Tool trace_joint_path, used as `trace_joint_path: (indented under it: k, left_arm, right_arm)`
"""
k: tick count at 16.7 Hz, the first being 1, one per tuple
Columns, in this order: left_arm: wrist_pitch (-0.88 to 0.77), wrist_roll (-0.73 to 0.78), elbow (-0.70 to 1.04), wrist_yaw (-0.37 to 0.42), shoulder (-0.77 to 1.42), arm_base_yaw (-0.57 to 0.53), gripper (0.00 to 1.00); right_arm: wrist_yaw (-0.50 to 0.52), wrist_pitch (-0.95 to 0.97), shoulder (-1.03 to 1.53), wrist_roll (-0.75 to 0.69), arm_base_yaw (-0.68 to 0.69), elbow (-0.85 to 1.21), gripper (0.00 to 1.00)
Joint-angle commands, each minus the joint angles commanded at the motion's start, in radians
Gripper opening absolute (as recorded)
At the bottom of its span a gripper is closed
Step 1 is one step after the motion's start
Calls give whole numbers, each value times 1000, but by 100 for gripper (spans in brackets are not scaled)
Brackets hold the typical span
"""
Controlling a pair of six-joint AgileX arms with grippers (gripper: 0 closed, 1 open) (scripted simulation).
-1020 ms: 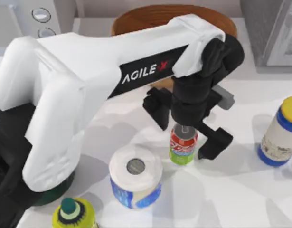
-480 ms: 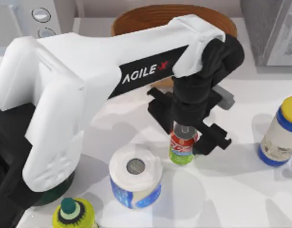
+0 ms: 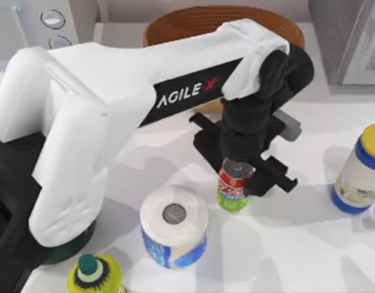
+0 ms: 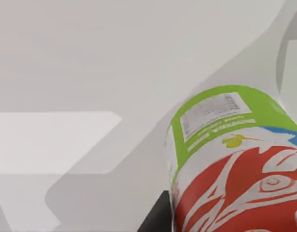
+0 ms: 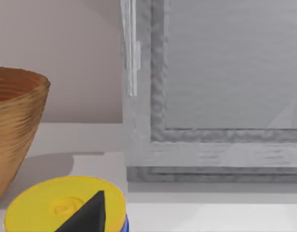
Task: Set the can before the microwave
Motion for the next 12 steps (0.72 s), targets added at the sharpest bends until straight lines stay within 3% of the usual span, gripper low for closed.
trace_joint_path:
  k: [9,12]
  left_arm:
    - [-4,2,4,0,0,0,0]
    - [-72,2,65,0,3,-2,0]
  right_arm:
    - [0,0,0,0,0,0,100]
    - [0,0,0,0,0,0,100]
